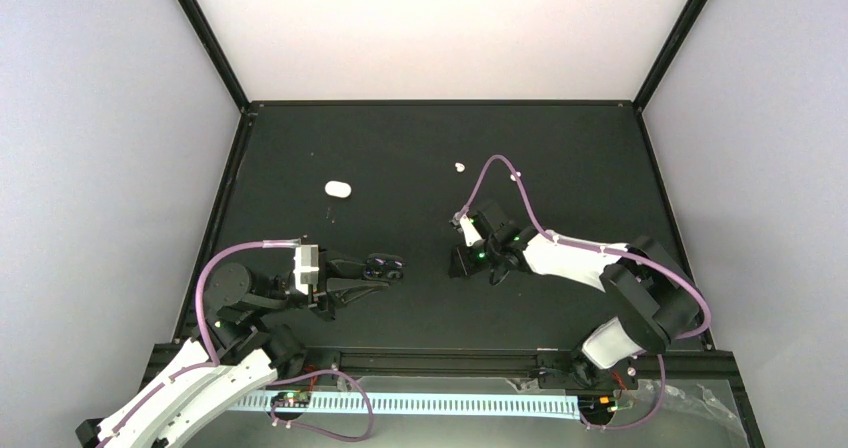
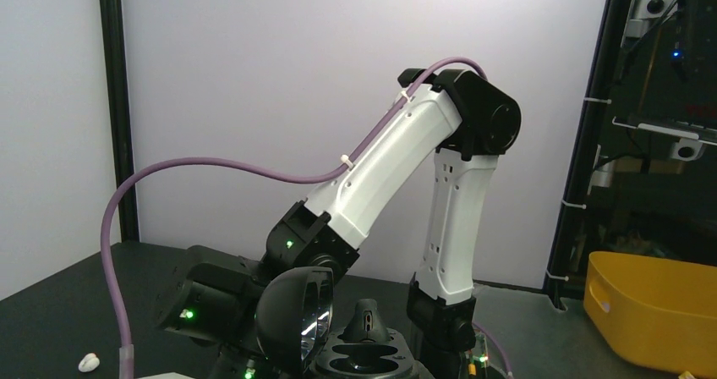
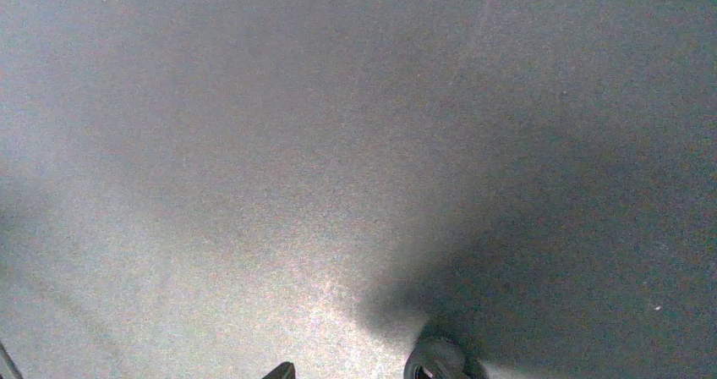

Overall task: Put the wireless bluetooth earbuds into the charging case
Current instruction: Adjust the earbud at the center of the board, then pick up the earbud from the center of the board.

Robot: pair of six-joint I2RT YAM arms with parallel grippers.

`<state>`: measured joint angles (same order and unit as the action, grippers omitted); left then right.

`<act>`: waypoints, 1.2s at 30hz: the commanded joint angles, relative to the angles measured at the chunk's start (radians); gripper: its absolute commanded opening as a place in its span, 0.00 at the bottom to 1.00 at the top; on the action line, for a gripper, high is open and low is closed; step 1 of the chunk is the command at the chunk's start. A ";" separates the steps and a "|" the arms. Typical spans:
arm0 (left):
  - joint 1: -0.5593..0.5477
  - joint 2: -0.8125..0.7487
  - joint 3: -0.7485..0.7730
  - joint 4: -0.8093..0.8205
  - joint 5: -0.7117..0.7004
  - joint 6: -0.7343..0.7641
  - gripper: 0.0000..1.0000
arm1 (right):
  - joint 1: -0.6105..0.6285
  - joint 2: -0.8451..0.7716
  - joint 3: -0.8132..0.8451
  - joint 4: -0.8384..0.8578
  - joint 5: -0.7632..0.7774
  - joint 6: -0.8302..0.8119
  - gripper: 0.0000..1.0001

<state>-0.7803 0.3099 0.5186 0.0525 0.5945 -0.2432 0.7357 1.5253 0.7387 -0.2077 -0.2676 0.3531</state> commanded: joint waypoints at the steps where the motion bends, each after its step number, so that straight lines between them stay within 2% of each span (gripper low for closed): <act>1: -0.004 0.000 0.000 0.011 -0.005 -0.003 0.02 | 0.005 0.017 0.012 0.000 0.046 -0.003 0.41; 12: -0.004 0.000 0.000 0.010 -0.005 -0.003 0.02 | 0.007 0.001 0.005 -0.025 0.134 0.005 0.36; 36: -0.004 0.000 -0.002 0.010 -0.007 -0.005 0.02 | 0.006 -0.018 0.001 -0.044 0.234 0.013 0.17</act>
<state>-0.7803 0.3099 0.5182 0.0525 0.5941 -0.2432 0.7357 1.5261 0.7387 -0.2413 -0.0620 0.3687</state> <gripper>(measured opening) 0.230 0.180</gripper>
